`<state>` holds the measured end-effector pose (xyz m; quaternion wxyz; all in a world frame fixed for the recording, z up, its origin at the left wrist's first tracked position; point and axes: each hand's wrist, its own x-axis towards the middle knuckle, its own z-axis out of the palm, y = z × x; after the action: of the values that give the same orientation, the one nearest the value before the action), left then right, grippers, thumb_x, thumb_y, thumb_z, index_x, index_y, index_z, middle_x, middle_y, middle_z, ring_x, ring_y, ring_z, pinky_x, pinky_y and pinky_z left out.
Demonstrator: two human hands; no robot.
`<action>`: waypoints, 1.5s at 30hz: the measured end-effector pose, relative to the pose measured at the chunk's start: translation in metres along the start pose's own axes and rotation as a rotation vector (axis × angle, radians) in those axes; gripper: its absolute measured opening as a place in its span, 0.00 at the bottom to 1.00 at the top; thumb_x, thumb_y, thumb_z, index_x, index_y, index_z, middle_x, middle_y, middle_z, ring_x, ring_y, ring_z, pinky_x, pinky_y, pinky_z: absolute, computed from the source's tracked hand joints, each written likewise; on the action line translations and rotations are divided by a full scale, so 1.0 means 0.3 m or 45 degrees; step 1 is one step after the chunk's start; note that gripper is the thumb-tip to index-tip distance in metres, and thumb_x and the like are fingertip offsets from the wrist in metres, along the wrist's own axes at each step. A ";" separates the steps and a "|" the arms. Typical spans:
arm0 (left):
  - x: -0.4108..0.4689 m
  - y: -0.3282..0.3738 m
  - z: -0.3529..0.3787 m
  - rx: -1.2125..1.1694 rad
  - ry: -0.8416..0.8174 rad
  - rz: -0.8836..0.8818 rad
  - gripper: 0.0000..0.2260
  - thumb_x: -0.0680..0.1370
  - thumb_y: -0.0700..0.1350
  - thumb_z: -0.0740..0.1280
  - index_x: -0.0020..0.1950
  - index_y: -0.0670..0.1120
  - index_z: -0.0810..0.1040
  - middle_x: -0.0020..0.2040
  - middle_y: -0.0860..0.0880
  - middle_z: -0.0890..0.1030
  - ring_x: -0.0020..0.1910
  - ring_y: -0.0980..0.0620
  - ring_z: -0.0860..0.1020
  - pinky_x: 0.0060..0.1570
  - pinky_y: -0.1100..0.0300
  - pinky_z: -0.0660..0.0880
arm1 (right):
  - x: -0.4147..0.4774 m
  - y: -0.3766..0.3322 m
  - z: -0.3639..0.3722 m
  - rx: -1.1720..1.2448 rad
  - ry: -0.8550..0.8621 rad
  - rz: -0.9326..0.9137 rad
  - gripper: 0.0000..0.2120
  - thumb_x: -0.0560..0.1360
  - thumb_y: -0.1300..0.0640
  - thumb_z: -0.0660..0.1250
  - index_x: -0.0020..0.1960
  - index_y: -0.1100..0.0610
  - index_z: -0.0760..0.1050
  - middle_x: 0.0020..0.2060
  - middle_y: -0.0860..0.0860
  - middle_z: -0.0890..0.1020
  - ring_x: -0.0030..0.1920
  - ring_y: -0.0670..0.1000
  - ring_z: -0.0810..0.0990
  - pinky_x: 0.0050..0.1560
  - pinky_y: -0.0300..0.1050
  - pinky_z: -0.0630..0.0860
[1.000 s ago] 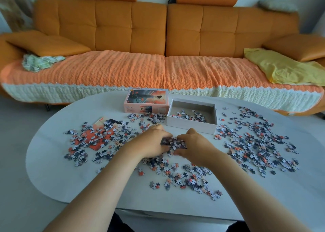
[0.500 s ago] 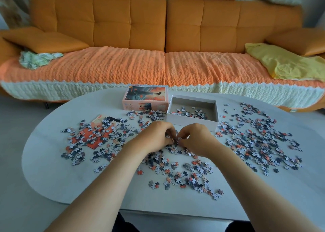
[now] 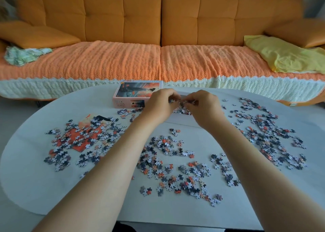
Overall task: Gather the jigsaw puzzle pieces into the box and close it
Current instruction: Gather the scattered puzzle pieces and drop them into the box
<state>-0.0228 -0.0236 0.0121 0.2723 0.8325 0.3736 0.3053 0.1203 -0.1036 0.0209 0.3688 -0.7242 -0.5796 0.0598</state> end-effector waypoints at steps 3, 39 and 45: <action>0.001 -0.030 0.034 0.092 -0.088 0.075 0.12 0.79 0.40 0.68 0.61 0.48 0.79 0.56 0.50 0.81 0.55 0.53 0.77 0.57 0.57 0.74 | 0.007 0.042 0.022 -0.142 -0.102 -0.045 0.09 0.77 0.56 0.67 0.55 0.51 0.83 0.45 0.49 0.84 0.42 0.47 0.77 0.40 0.36 0.71; -0.410 -0.310 -0.313 0.612 -0.533 -0.418 0.42 0.75 0.71 0.56 0.80 0.53 0.40 0.79 0.53 0.38 0.78 0.49 0.37 0.74 0.48 0.40 | -0.037 -0.346 0.381 -0.558 -0.659 -0.291 0.24 0.80 0.49 0.56 0.74 0.53 0.61 0.74 0.53 0.62 0.72 0.57 0.62 0.69 0.58 0.66; -0.417 -0.321 -0.317 0.536 -0.518 -0.342 0.42 0.75 0.68 0.61 0.80 0.52 0.44 0.80 0.55 0.42 0.78 0.51 0.39 0.76 0.47 0.44 | -0.011 -0.338 0.468 -0.659 -0.788 -0.157 0.21 0.80 0.46 0.54 0.70 0.53 0.62 0.69 0.57 0.62 0.69 0.62 0.62 0.66 0.60 0.67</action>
<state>-0.2012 -0.0458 -0.0285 0.2010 0.8577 0.4732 0.0101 -0.0336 -0.0356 -0.0202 -0.0145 -0.7049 -0.7014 0.1050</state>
